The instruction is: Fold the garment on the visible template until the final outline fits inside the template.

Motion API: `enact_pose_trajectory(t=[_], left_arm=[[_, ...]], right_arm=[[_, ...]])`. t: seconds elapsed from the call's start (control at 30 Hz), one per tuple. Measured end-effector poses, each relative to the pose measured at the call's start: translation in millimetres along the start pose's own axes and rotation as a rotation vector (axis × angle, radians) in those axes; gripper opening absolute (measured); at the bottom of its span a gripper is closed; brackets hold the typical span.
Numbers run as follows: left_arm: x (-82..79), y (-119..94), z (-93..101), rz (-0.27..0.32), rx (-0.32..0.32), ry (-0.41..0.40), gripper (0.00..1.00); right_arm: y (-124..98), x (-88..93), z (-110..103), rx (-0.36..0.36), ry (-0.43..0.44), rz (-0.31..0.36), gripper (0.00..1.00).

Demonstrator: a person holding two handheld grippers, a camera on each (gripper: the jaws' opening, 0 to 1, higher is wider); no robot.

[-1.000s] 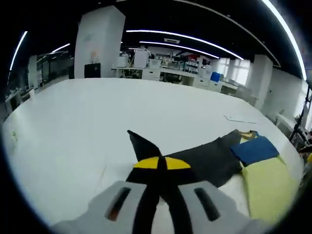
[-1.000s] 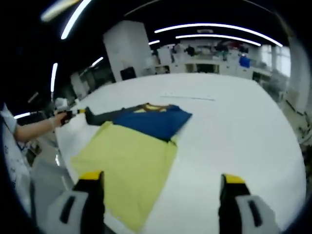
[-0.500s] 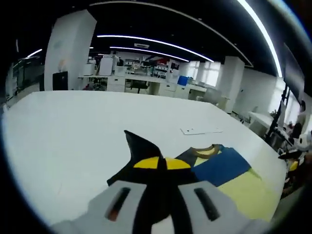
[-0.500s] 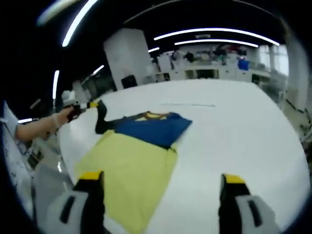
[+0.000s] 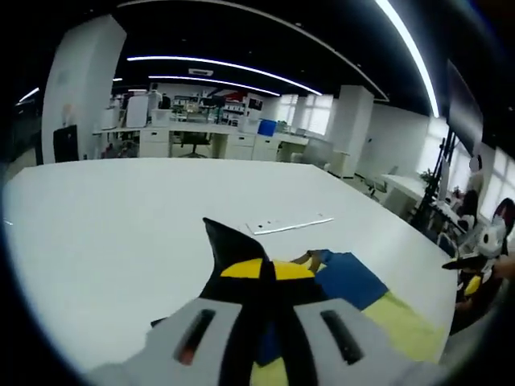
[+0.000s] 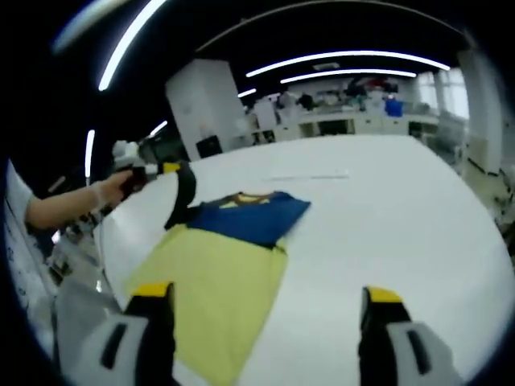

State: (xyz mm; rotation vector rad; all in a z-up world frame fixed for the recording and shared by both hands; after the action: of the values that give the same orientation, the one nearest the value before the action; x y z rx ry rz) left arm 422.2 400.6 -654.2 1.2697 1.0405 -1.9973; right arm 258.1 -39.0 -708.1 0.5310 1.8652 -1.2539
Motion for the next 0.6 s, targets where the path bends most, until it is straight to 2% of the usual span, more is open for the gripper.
enact_pose_trajectory(t=[0.1, 0.2, 0.6], left_arm=[[-4.1, 17, 8.7, -0.006, 0.031, 0.008, 0.0], [-5.5, 29, 15.8, -0.007, 0.053, 0.002, 0.0], [4.0, 90, 77.3, -0.032, 0.17, 0.001, 0.0]], right_arm=[[0, 3.1, 1, 0.001, -0.011, -0.006, 0.97], [-1, 4.3, 4, 0.002, 0.023, 0.008, 0.96], [-2, 16.4, 11, 0.01, 0.05, -0.013, 0.95]])
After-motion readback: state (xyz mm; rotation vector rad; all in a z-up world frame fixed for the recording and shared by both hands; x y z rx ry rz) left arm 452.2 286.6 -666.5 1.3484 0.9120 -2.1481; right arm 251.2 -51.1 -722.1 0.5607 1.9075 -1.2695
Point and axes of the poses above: the point that each gripper's makers call its tool centre point, and the gripper's own axes: y roughly forward along the fingers, z roughly to its right, x roughly out of its underside, the point moved 8 cm from there along -y, roughly backward along the fingers, and after that the axes turned 9 degrees about x, right-handed, at the moved point
